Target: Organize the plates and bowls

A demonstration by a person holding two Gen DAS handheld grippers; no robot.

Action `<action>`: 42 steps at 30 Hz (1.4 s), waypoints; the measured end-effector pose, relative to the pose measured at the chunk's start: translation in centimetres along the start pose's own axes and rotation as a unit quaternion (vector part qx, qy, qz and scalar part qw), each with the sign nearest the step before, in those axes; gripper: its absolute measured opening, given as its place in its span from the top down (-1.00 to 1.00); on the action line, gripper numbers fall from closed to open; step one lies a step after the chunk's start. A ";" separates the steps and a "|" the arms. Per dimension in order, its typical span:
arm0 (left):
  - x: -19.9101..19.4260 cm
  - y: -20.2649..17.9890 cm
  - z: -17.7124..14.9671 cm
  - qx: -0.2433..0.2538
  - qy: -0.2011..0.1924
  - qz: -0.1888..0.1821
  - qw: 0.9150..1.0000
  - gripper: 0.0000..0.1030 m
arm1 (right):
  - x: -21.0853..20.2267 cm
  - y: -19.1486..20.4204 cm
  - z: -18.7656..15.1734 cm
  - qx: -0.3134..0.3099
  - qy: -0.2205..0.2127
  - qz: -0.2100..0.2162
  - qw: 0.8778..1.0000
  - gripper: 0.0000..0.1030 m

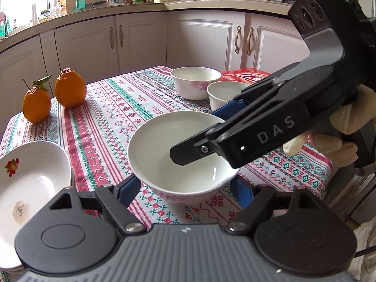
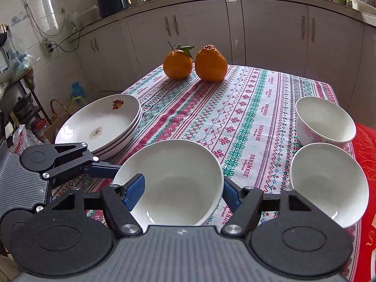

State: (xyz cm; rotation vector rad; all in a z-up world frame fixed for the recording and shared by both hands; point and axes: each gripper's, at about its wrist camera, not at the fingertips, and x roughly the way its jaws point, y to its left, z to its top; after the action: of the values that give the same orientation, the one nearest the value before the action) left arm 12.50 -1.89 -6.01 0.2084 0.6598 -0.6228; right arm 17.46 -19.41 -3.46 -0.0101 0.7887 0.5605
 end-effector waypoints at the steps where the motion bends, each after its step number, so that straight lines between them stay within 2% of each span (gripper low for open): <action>1: 0.1 0.1 -0.1 -0.001 0.001 0.001 1.000 -0.61 | 0.1 0.1 0.0 0.000 0.000 0.001 1.000 -0.46; 7: 0.3 0.4 -0.3 -0.006 -0.001 0.001 1.000 -0.61 | 0.6 0.2 0.1 -0.004 0.003 -0.002 1.000 -0.48; 10: 0.1 0.2 -0.3 -0.001 -0.017 0.005 1.000 -0.82 | 0.6 0.2 0.0 -0.002 0.002 0.000 1.000 -0.63; 11: -0.1 0.2 -0.2 0.000 -0.022 0.005 1.000 -0.89 | 0.6 0.1 0.0 -0.002 -0.002 0.000 1.000 -0.74; 15: -0.3 0.0 0.0 0.002 -0.025 0.005 1.000 -0.92 | -0.1 0.4 0.2 -0.010 -0.018 0.001 1.000 -0.99; 30: -2.5 -1.7 0.7 0.032 -0.017 0.005 0.999 -0.96 | -3.5 0.5 -0.2 -0.023 -0.058 -0.040 0.997 -1.00; 37: -3.3 -3.1 2.8 0.077 -0.014 0.003 0.997 -0.98 | -6.2 -1.0 -1.5 -0.030 -0.082 -0.099 0.991 -1.00; 42: -2.7 -3.4 5.1 0.069 -0.018 -0.012 0.997 -0.98 | -8.1 -3.0 -3.1 -0.025 -0.092 -0.144 0.985 -1.00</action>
State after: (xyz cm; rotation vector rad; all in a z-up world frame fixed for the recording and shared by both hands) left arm 11.37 -5.18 -0.29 0.3185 0.5853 -0.6940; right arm 12.25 -26.46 -0.83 -0.1164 0.5791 0.3008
